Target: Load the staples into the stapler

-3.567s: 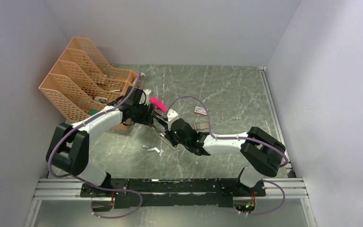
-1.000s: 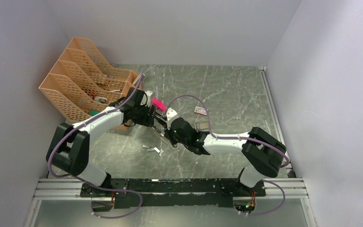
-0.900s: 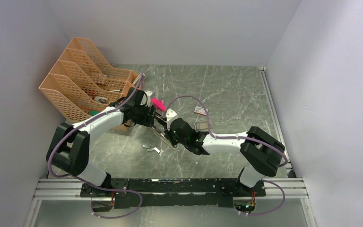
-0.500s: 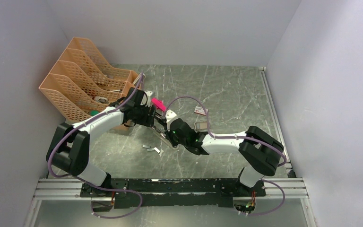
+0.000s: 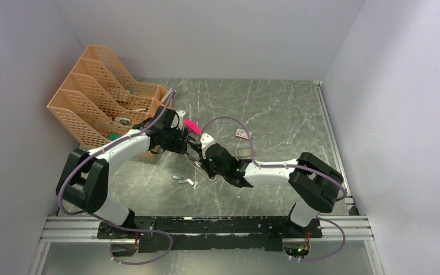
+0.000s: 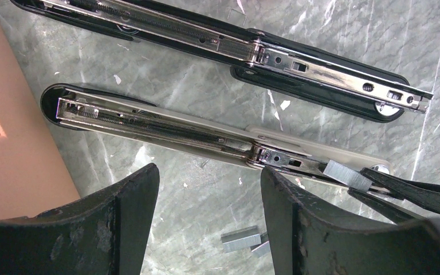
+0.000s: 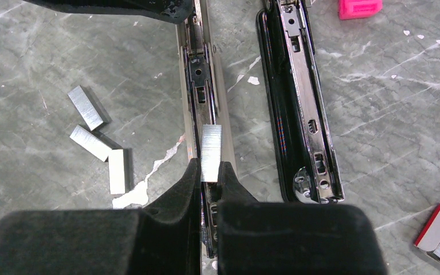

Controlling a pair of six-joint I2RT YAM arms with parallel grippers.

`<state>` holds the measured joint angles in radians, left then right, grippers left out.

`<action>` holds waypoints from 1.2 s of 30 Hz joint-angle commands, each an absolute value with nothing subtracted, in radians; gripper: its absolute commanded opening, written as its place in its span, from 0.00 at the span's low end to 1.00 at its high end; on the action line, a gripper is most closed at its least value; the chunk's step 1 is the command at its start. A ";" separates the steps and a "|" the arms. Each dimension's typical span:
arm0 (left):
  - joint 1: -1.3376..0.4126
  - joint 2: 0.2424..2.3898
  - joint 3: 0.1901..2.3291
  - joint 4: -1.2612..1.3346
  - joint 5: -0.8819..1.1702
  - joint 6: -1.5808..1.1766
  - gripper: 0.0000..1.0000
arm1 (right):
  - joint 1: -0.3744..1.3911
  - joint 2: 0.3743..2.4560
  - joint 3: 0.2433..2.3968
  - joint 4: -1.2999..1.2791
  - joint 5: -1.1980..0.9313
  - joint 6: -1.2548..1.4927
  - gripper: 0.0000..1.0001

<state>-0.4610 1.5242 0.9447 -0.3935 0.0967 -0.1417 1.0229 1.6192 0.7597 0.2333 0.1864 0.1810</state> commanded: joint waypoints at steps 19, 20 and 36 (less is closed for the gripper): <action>-0.473 1.525 0.933 -0.379 0.071 -0.124 0.70 | 1.028 1.591 0.750 0.275 0.163 0.199 0.00; -0.474 1.525 0.933 -0.379 0.070 -0.124 0.70 | 1.028 1.596 0.754 0.268 0.166 0.201 0.00; -0.477 1.525 0.933 -0.379 0.069 -0.123 0.70 | 1.026 1.631 0.779 0.221 0.176 0.212 0.00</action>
<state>-0.4686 1.5242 0.9394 -0.3935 0.0883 -0.1345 1.0229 1.6066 0.7509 0.2508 0.1658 0.2035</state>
